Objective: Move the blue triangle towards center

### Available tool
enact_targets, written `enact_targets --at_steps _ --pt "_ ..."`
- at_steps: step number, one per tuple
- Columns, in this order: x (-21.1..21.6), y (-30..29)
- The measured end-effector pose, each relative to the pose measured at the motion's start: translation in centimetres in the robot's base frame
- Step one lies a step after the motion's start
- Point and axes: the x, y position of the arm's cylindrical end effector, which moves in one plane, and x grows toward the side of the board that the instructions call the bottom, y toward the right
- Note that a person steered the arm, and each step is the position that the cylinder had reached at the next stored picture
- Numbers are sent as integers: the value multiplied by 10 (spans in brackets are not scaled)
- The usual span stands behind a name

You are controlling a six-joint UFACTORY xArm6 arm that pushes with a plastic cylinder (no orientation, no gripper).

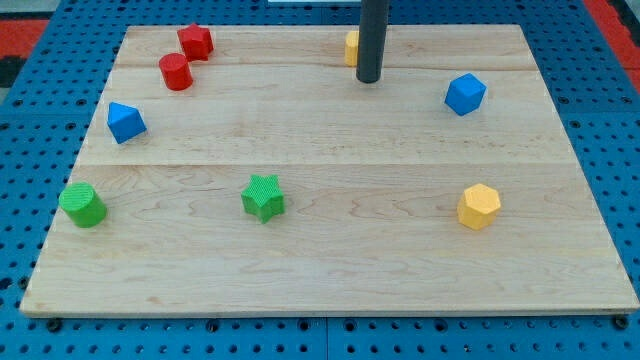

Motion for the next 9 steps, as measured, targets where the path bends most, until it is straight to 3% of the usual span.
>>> enact_targets --at_steps 2,4,5,6,7,8,9 --pt "90 3" --pt "76 96" --pt "114 115" --pt "132 -10" --pt "157 -174" --pt "157 -304" --pt "125 -341"
